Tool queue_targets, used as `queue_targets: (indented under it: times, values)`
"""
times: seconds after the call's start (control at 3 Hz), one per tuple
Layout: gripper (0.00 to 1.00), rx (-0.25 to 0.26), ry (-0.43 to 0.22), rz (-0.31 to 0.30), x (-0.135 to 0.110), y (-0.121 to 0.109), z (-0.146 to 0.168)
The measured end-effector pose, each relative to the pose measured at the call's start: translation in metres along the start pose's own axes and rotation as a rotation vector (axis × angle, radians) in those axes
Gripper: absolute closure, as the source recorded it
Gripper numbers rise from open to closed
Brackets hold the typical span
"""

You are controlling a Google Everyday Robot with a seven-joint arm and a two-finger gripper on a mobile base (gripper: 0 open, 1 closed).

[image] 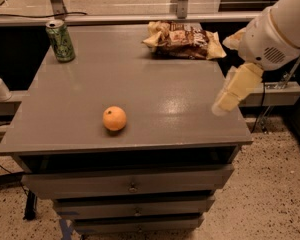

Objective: Pick green can

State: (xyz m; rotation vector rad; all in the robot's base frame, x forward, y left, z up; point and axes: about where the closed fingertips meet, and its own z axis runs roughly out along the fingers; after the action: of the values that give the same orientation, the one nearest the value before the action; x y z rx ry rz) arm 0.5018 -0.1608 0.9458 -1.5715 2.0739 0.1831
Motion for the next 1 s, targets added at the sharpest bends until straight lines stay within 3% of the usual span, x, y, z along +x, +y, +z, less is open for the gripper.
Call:
queue_targets:
  times: [0.67, 1.0]
  values:
    - [0.0, -0.032, -0.306, 0.094, -0.097, -0.035, 0.084]
    - [0.0, -0.064, -0.436, 0.177, -0.147, -0.044, 0.118]
